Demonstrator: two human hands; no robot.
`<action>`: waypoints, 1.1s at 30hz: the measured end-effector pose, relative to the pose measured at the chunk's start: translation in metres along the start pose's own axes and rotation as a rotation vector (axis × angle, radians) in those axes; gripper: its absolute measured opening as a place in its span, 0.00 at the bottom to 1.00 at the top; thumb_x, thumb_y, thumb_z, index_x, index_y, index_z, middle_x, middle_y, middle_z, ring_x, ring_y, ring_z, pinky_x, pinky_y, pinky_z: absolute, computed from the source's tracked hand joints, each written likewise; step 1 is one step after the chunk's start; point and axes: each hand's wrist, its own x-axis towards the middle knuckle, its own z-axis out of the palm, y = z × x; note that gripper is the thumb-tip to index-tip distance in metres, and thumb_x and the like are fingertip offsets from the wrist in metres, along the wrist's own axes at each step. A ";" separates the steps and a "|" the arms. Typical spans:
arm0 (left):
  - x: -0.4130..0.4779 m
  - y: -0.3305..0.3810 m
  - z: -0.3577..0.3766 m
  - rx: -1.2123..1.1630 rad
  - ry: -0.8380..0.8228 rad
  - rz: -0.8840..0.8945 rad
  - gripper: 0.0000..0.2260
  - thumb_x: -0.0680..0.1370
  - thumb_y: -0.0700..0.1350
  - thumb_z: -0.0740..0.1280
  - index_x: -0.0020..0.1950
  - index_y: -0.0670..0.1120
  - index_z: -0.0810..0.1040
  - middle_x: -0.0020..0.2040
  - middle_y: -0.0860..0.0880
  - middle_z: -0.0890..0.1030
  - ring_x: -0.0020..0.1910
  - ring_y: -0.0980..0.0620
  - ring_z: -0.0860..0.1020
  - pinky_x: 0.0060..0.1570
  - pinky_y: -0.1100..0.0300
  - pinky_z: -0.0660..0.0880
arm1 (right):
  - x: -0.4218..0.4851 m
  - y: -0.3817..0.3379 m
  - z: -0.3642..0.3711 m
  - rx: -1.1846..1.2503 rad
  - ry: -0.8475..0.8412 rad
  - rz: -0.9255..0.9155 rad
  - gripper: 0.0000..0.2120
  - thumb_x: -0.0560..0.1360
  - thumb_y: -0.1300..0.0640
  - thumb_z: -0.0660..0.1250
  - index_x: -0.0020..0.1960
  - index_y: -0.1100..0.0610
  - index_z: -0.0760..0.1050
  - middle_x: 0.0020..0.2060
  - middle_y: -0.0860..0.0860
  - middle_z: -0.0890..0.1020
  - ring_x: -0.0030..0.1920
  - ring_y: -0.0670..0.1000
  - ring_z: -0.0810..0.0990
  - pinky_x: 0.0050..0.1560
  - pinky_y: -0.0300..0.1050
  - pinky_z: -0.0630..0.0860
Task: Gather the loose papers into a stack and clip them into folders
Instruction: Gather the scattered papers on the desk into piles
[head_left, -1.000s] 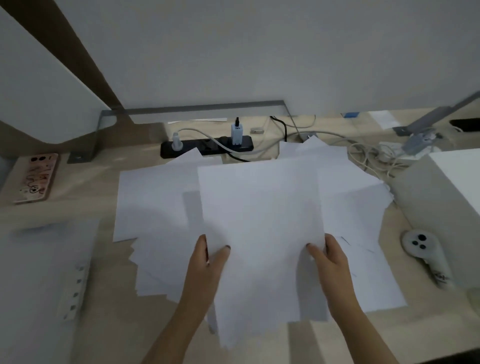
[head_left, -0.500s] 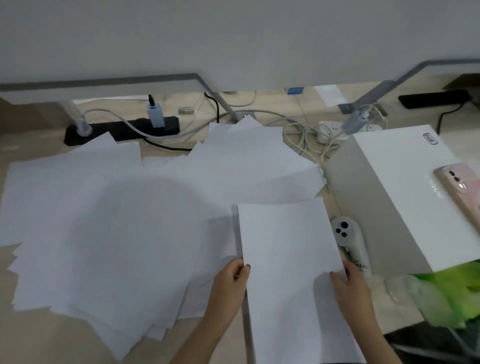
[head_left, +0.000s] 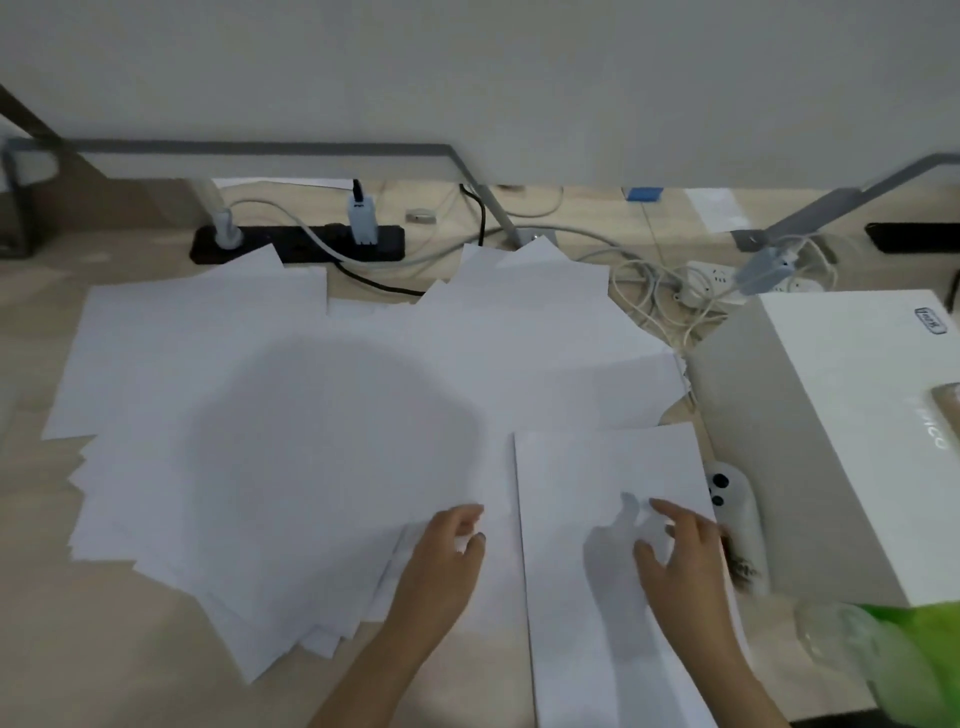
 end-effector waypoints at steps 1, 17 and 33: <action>0.001 -0.002 -0.014 0.003 0.029 0.014 0.14 0.78 0.41 0.61 0.62 0.52 0.72 0.59 0.55 0.74 0.56 0.58 0.73 0.55 0.66 0.67 | 0.000 -0.012 0.007 0.020 -0.047 -0.024 0.21 0.73 0.67 0.65 0.65 0.60 0.69 0.64 0.58 0.67 0.62 0.57 0.71 0.63 0.51 0.70; 0.052 -0.087 -0.255 0.102 0.445 -0.336 0.37 0.70 0.50 0.67 0.74 0.39 0.57 0.75 0.37 0.56 0.74 0.40 0.53 0.69 0.47 0.56 | 0.026 -0.144 0.139 0.045 -0.173 0.204 0.25 0.74 0.59 0.66 0.68 0.62 0.65 0.61 0.61 0.75 0.62 0.61 0.71 0.62 0.51 0.67; 0.036 -0.118 -0.290 -0.412 0.666 -0.493 0.25 0.73 0.41 0.68 0.68 0.39 0.66 0.67 0.39 0.68 0.59 0.43 0.71 0.50 0.54 0.70 | -0.017 -0.211 0.179 0.338 -0.495 0.124 0.15 0.73 0.61 0.68 0.59 0.56 0.74 0.48 0.52 0.81 0.45 0.51 0.80 0.43 0.41 0.76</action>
